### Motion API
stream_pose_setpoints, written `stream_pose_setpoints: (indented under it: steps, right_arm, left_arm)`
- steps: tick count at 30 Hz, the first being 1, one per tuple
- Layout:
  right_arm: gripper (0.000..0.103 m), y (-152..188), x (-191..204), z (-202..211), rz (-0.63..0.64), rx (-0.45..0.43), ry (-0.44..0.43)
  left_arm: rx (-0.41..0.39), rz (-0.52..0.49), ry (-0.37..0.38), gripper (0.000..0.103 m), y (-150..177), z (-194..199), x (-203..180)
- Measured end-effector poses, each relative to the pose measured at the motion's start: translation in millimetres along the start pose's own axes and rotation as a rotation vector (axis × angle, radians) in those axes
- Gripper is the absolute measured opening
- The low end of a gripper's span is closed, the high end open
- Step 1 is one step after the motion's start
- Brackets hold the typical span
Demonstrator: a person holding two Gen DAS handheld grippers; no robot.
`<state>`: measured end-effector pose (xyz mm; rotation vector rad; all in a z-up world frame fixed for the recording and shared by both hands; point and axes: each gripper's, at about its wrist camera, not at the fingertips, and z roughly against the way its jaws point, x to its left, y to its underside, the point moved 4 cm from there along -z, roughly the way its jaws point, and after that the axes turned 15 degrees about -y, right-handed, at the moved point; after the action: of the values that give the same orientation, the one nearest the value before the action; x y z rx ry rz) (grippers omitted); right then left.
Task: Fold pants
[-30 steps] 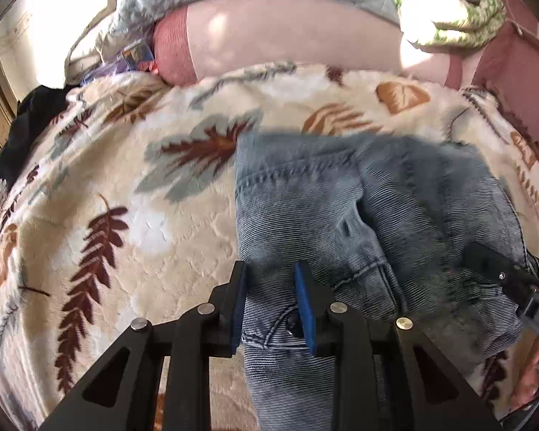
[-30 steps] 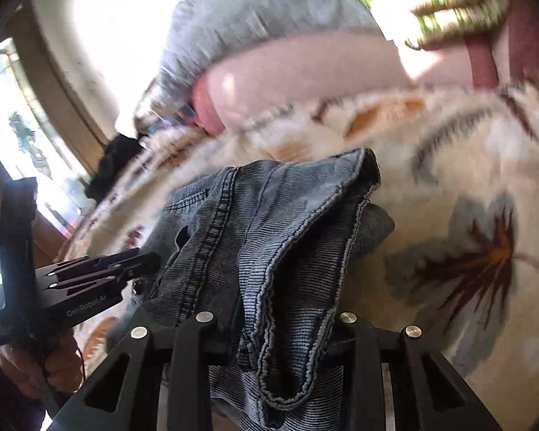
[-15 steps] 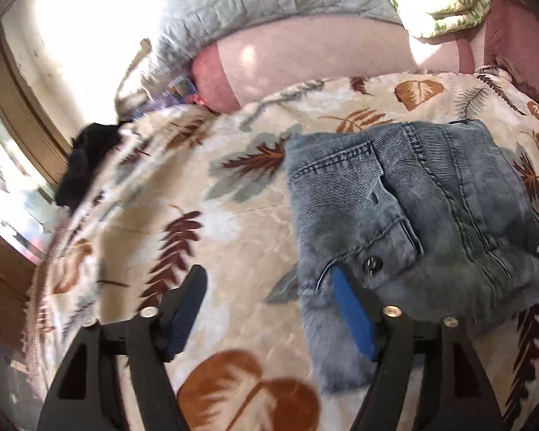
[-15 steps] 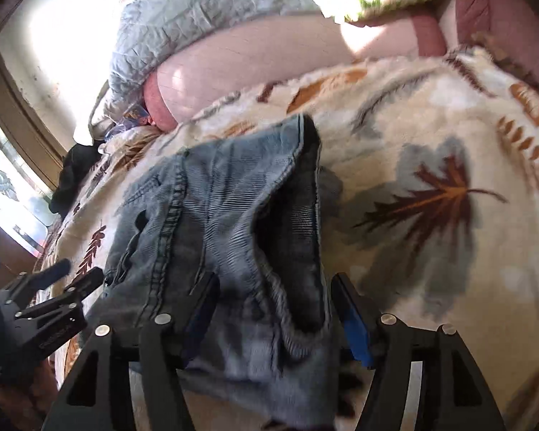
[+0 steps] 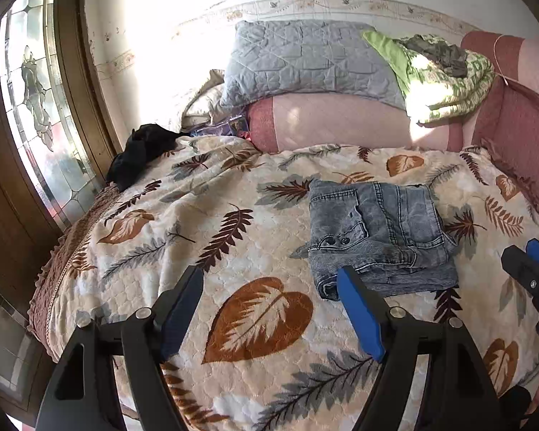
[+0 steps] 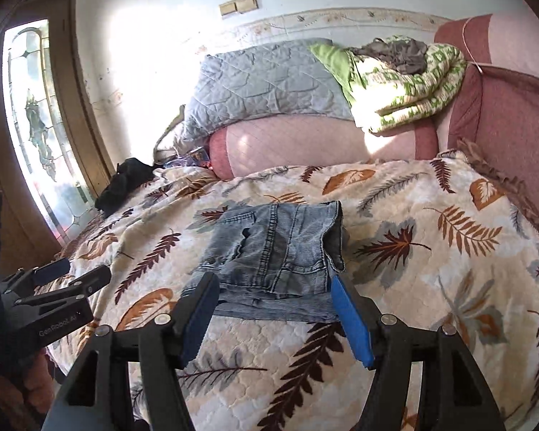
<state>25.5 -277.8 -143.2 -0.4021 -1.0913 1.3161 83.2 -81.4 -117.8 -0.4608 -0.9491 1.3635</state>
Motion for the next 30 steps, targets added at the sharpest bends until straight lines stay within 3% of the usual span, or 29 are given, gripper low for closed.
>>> stream_pose_setpoints:
  steps: [9,13,30]
  right_arm:
    - [0.069,1.3,50.4,52.2,0.056,-0.093,0.019]
    - [0.071,2.2,59.2,67.0,0.068,-0.119,0.022]
    - [0.071,3.3,69.2,79.6,0.084,-0.14,0.005]
  left_arm:
    - [-0.07,0.038,-0.01,0.079,3.9,55.4,22.5]
    - [-0.092,0.054,-0.017,0.087,3.9,68.6,27.7]
    - [-0.112,0.063,-0.03,0.088,5.5,82.7,34.4]
